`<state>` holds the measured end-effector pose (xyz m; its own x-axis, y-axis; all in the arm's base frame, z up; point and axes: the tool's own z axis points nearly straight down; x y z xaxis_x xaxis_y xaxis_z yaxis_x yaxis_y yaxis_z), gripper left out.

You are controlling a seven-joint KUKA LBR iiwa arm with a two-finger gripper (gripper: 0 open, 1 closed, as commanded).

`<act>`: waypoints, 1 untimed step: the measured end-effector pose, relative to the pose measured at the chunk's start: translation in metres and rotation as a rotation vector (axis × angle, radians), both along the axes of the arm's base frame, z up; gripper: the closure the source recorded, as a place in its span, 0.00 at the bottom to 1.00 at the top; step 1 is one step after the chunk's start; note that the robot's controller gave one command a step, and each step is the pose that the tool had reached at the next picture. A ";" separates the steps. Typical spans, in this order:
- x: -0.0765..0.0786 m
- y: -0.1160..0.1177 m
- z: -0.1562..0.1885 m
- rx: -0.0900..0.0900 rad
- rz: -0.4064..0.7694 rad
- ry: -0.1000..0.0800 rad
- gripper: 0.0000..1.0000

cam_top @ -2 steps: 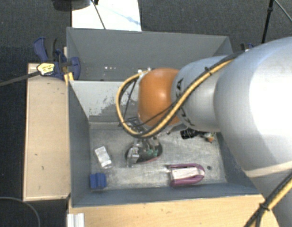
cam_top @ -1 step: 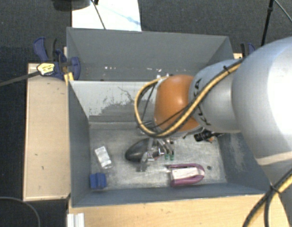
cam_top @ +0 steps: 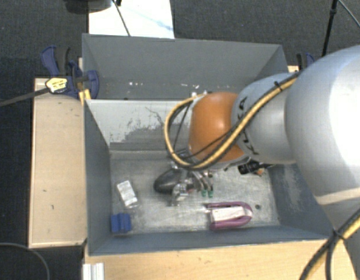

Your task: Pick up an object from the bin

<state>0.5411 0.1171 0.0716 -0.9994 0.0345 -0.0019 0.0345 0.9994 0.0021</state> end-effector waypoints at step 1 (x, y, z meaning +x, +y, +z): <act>-0.002 -0.030 0.142 -0.001 0.018 -0.007 1.00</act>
Offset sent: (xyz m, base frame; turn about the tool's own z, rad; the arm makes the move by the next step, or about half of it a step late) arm -0.0039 -0.0286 0.1369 -0.0206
